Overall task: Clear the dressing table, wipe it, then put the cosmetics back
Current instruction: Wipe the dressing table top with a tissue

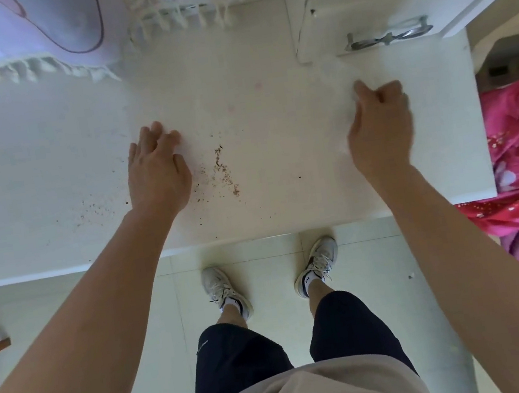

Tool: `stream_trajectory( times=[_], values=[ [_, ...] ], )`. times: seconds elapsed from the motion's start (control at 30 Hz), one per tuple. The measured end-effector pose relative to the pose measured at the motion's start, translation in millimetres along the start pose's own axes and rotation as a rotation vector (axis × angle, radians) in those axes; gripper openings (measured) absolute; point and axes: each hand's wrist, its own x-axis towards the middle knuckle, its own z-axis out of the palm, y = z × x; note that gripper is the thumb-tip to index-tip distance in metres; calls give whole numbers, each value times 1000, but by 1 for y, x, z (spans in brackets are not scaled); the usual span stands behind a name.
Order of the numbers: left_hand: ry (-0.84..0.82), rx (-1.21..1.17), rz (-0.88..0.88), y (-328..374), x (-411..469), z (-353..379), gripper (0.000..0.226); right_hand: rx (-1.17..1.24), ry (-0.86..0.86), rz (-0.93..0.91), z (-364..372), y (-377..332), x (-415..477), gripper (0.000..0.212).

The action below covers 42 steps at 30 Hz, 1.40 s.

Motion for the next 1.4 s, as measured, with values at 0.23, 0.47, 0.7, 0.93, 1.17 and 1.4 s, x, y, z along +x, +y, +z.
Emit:
stream_trajectory(
  times=[0.23,0.47,0.7,0.93,1.17,1.4],
  values=[
    [-53,82,98,-15,5,1,44,-240,-144,76,17,-42,-65,66],
    [-99,16,186,-60,5,-26,48,-208,-227,98,47,-146,-110,70],
    [25,11,65,-150,-8,-54,59,-223,-258,-151,86,-289,-118,64],
    [-21,83,-53,-187,10,-61,51,187,-84,-135,56,-283,-88,56],
    [-59,160,-23,-191,8,-47,55,70,112,289,15,-149,-32,47],
    [-97,150,-16,-192,8,-50,56,-227,-78,75,75,-217,-40,65]
  ],
)
